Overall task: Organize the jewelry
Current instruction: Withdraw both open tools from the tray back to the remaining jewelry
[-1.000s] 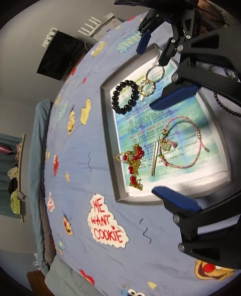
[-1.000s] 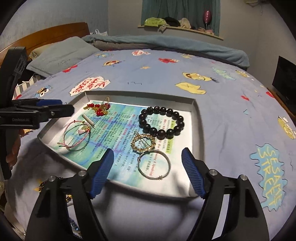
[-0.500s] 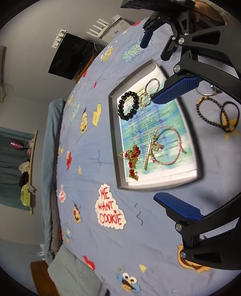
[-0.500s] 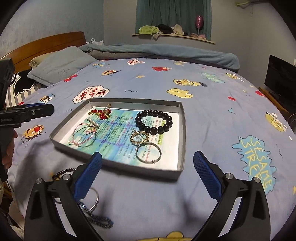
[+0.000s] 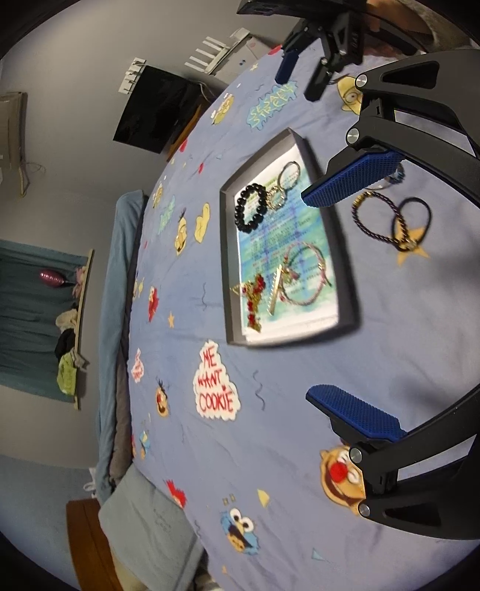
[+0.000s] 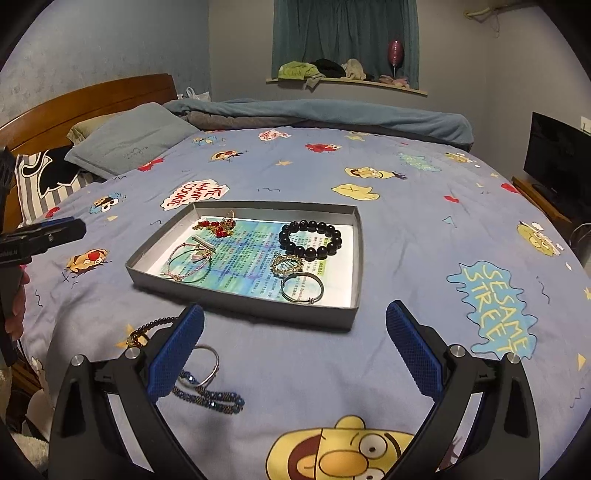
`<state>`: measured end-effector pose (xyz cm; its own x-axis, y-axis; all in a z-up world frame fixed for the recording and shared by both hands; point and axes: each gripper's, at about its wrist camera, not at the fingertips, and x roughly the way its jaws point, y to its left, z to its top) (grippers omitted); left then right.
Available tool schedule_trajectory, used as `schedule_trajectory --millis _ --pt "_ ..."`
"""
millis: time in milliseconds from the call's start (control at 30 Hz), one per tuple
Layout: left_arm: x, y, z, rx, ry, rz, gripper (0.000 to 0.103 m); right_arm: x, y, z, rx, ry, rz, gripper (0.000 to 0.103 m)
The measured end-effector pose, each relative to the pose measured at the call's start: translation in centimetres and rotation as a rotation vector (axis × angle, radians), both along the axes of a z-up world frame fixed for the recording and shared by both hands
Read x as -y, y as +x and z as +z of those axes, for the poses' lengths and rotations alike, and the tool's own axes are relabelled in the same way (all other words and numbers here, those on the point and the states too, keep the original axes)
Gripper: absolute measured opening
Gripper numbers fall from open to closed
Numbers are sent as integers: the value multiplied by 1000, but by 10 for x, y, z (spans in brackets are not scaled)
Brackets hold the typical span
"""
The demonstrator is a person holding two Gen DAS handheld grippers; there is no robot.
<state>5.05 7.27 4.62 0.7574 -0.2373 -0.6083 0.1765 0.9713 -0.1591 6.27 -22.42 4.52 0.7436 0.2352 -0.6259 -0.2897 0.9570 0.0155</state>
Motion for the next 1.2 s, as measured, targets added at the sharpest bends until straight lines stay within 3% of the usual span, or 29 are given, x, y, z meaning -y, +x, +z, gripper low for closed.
schedule_trajectory --millis 233,433,1200 --pt "-12 -24 -14 -26 -30 26 96 5 -15 -6 -19 19 6 97" --pt "1 -39 -25 -33 37 9 96 2 -24 -14 -46 38 29 97" --pt "49 -50 -95 -110 125 -128 96 0 -46 -55 -126 38 62 97"
